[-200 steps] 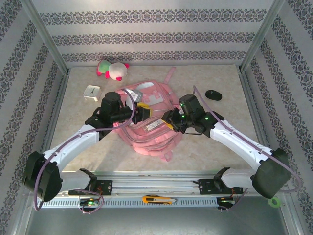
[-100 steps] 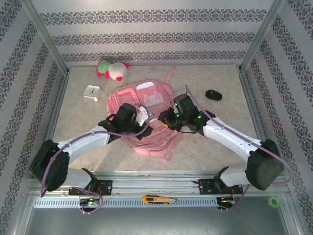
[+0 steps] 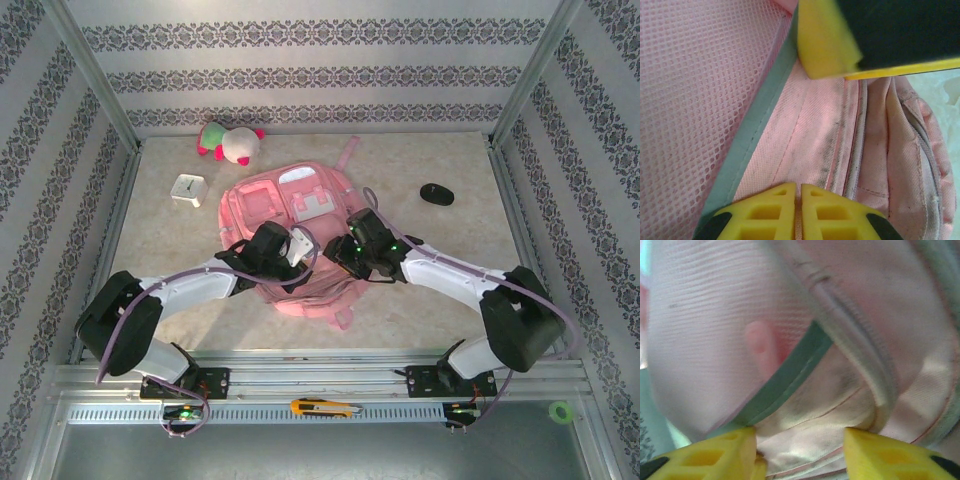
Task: Pack books, pencil case, and school supplies into a backpack
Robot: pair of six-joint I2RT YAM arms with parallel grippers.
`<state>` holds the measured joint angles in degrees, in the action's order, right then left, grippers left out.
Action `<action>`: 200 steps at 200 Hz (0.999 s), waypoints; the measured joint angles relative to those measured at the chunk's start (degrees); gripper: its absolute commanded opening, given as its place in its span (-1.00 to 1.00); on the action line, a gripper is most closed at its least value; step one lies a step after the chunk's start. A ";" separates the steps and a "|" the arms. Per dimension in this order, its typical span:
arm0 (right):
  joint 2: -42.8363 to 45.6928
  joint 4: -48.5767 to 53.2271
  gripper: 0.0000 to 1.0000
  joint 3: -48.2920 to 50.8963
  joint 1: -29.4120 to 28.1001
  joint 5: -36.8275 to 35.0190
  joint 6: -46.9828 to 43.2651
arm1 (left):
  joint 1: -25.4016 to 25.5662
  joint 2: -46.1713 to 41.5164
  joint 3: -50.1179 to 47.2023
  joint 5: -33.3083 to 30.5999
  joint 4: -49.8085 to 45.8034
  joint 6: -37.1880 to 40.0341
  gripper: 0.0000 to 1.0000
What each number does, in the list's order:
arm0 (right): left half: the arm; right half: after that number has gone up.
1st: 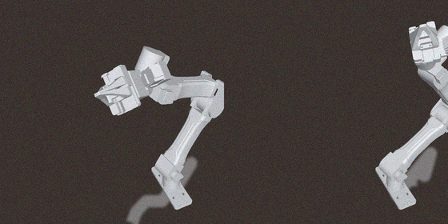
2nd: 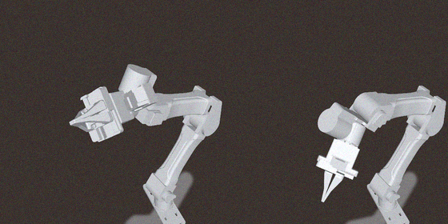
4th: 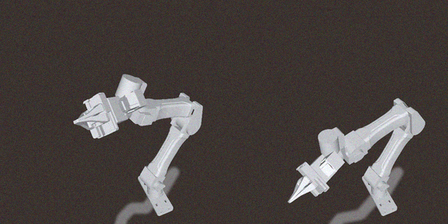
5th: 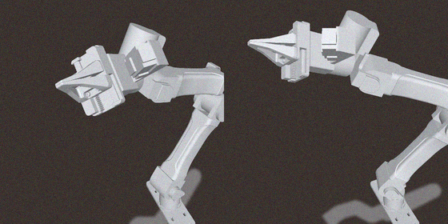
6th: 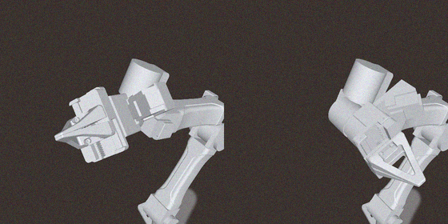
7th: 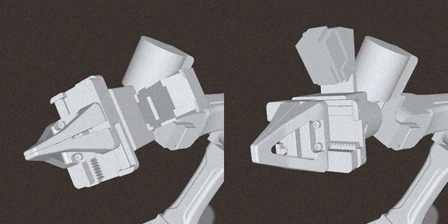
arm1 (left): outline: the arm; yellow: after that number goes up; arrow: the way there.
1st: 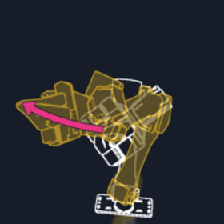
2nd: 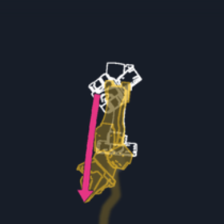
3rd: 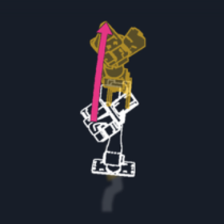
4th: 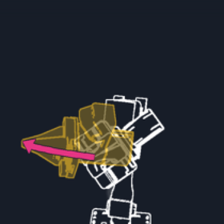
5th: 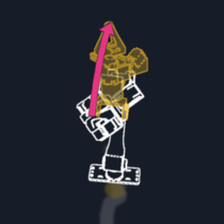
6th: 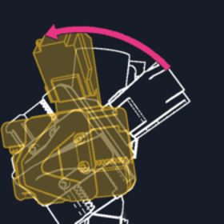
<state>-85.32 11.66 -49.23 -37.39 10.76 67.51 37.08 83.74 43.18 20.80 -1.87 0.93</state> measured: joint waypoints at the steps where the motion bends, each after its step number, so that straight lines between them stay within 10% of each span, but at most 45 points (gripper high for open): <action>1: -0.11 -0.04 -0.17 0.00 0.00 0.00 0.00 | 0.00 -0.04 -0.02 -0.07 0.02 -0.02 -0.68; 37: -2.16 -1.68 -0.18 -0.26 0.00 -0.37 -0.44 | -0.22 -5.46 -1.73 -2.40 -0.76 -1.77 -0.32; 105: 7.19 4.61 0.39 0.04 0.04 -2.03 -4.09 | -9.57 -18.78 -3.02 -7.10 -2.60 -18.29 0.00; 169: 12.81 12.13 0.42 7.30 -3.63 -0.15 2.19 | -15.96 -22.49 -8.50 -7.80 -5.07 -33.05 -0.02; 200: 7.63 10.67 0.12 8.50 -4.48 1.70 4.35 | -16.98 -22.03 -9.68 -7.74 -6.12 -35.47 -0.01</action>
<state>-77.69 22.33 -40.73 -41.87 12.47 71.85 20.10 61.71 33.50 13.06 -7.99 -34.54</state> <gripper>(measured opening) 0.595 0.493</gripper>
